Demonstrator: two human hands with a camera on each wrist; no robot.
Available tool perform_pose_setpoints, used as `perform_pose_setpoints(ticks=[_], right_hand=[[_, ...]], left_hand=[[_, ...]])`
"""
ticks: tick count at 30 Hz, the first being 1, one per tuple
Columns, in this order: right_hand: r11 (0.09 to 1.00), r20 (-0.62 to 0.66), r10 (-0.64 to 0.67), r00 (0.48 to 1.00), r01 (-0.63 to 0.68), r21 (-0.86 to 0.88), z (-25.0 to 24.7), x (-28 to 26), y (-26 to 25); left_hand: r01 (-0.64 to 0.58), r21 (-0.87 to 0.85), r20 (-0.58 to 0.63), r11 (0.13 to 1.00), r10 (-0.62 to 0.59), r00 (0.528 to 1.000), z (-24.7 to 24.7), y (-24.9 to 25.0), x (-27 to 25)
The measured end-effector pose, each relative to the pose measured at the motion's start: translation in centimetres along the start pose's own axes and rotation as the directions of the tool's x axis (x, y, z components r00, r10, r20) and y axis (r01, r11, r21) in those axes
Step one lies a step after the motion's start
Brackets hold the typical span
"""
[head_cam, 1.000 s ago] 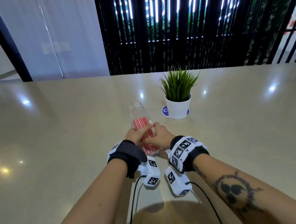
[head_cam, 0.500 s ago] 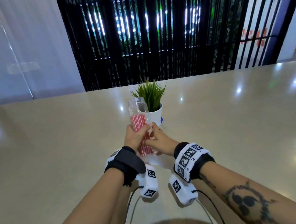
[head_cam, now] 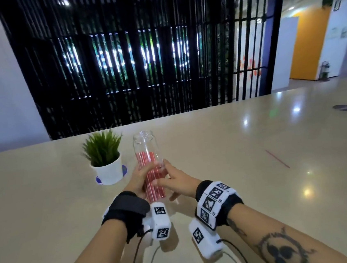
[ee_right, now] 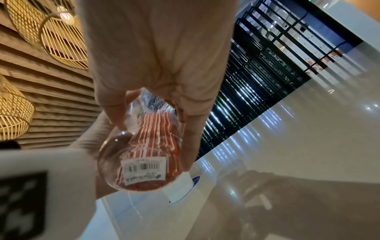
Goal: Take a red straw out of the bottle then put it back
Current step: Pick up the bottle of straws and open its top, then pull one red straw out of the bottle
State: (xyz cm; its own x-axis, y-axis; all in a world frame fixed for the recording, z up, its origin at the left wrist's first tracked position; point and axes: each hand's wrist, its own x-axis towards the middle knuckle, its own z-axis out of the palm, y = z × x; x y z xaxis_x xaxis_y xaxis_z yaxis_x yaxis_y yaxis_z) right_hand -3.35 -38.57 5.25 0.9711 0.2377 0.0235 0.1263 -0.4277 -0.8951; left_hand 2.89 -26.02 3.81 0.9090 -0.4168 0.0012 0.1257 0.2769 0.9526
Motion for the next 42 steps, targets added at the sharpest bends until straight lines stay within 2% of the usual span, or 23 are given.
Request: perform_pose_setpoints(ticks=[4,8,10,13,16,18,20,23,28,32,34,38,42], right_hand=[[0.994,-0.012,-0.018,1.0,0.017,-0.11,-5.4,-2.7,2.4],[0.951,0.022,0.05,0.999,-0.041,-0.307,-11.3,-5.6,4.9],[0.928,-0.018,0.047,0.999,-0.05,-0.37,-13.5,-6.5,5.9],[0.928,-0.061,0.035,0.997,-0.055,-0.369,-15.6,-7.1,7.1],[0.913,-0.153,0.074,0.985,-0.129,-0.388,-17.3,-7.0,8.8],[0.86,-0.278,0.112,0.954,-0.233,-0.455,-18.9,-6.5,10.4],[0.792,-0.388,0.198,0.9,-0.38,-0.478,-20.7,-6.0,12.4],[0.677,-0.465,0.337,0.819,-0.554,-0.486,-23.2,-5.7,14.9],[0.538,-0.539,0.461,0.705,-0.705,-0.462,-26.2,-5.4,17.6],[0.496,-0.611,0.488,0.623,-0.775,-0.392,-27.8,-5.1,19.2],[0.476,-0.623,0.501,0.601,-0.792,-0.381,-28.2,-5.1,19.7],[0.441,-0.589,0.541,0.6,-0.799,-0.409,-28.8,-4.7,20.2],[0.463,-0.62,0.52,0.587,-0.804,-0.373,-29.6,-4.3,21.1]], left_hand=[[-0.017,0.039,-0.024,0.999,0.018,1.0,5.8,-1.7,2.0],[-0.048,0.194,-0.195,0.98,0.087,0.977,11.2,-3.8,4.1],[-0.044,0.269,-0.232,0.962,0.109,0.967,13.6,-4.6,4.9],[-0.034,0.296,-0.273,0.955,0.118,0.955,16.1,-5.7,5.9],[-0.03,0.325,-0.316,0.945,0.139,0.938,17.3,-6.2,6.2],[-0.039,0.324,-0.353,0.945,0.159,0.922,17.6,-6.4,6.3],[-0.053,0.324,-0.376,0.944,0.18,0.909,17.8,-6.3,6.3],[-0.056,0.339,-0.373,0.939,0.19,0.908,17.6,-6.2,6.2],[-0.038,0.338,-0.394,0.94,0.178,0.902,17.4,-6.4,6.8],[-0.008,0.359,-0.394,0.933,0.159,0.905,17.4,-7.1,7.5],[0.017,0.376,-0.394,0.926,0.143,0.908,17.8,-7.7,8.0],[0.059,0.365,-0.387,0.929,0.094,0.917,19.0,-9.3,9.0],[0.084,0.379,-0.35,0.922,0.059,0.935,20.0,-10.0,10.0]])
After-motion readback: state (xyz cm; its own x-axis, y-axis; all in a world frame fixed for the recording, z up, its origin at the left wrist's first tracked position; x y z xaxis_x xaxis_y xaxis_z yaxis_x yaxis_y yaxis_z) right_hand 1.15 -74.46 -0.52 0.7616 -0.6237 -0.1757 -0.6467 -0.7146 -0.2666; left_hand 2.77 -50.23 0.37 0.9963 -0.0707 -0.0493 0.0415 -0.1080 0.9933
